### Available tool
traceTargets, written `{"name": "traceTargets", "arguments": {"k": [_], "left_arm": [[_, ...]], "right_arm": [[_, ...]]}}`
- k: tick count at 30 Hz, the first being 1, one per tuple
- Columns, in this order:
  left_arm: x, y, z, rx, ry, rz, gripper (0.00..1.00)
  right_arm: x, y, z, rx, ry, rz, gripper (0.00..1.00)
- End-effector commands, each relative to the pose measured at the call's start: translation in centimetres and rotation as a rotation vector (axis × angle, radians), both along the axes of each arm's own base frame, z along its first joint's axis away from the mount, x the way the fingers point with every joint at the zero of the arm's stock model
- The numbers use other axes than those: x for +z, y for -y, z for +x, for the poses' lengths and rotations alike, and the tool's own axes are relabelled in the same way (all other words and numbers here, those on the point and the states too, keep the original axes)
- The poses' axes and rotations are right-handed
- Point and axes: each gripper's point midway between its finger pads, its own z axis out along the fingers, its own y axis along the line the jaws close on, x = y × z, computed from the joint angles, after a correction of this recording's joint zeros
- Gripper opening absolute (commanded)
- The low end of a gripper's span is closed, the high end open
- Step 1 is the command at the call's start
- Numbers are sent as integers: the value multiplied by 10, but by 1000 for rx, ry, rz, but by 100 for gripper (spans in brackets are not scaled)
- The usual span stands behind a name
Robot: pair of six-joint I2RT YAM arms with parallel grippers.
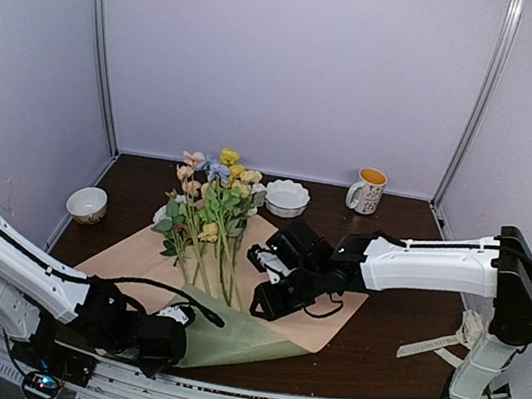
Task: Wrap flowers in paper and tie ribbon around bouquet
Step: Unfold the fold line on the 1/4-folded wrapping paper.
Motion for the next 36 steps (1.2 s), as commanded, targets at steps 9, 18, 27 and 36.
{"name": "traceTargets", "arguments": {"k": [9,18,27,36], "left_arm": [[-19,-46,-11,0,-48,175,3],[-19,-46,-12,-2,-47,171,4],[-18,-45,-12,-4,-45,166,4],[-18,-45,-12,-5,-42,158,4]], "right_arm": [[38,-52,-4,280,-6,129,43],[-4,-61,2,277,-56,49,43],[-19,-61,-3,295,-74,-7,44],[-3,-62,12,264,22,-15,48]]}}
